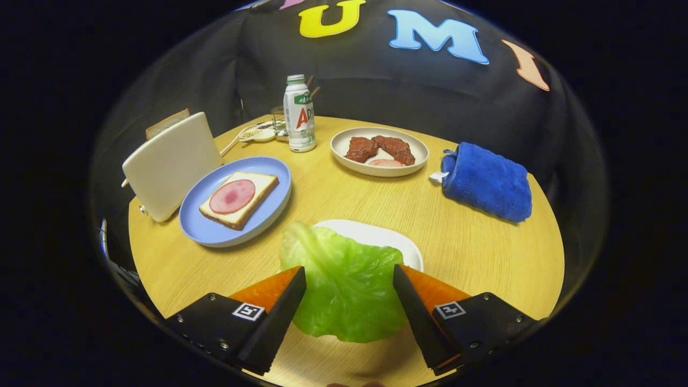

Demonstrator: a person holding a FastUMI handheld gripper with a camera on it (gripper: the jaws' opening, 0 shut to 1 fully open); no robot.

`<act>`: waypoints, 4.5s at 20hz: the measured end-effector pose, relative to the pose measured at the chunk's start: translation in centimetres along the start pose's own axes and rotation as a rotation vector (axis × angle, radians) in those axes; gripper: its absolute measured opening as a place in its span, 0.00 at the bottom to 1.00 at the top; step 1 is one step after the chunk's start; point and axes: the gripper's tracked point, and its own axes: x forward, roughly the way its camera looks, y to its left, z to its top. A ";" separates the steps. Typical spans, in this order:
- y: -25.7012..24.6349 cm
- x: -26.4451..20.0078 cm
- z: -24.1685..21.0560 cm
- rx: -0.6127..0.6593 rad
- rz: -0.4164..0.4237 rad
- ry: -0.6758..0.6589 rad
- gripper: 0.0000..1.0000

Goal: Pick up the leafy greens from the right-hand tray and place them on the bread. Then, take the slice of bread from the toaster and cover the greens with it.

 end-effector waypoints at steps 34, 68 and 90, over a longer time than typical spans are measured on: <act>11.7 -0.4 14.7 -0.001 0.009 -0.384 0.01; 15.6 2.0 14.9 0.065 0.163 -0.308 0.26; 32.7 -6.9 19.0 -0.047 0.234 -0.695 0.26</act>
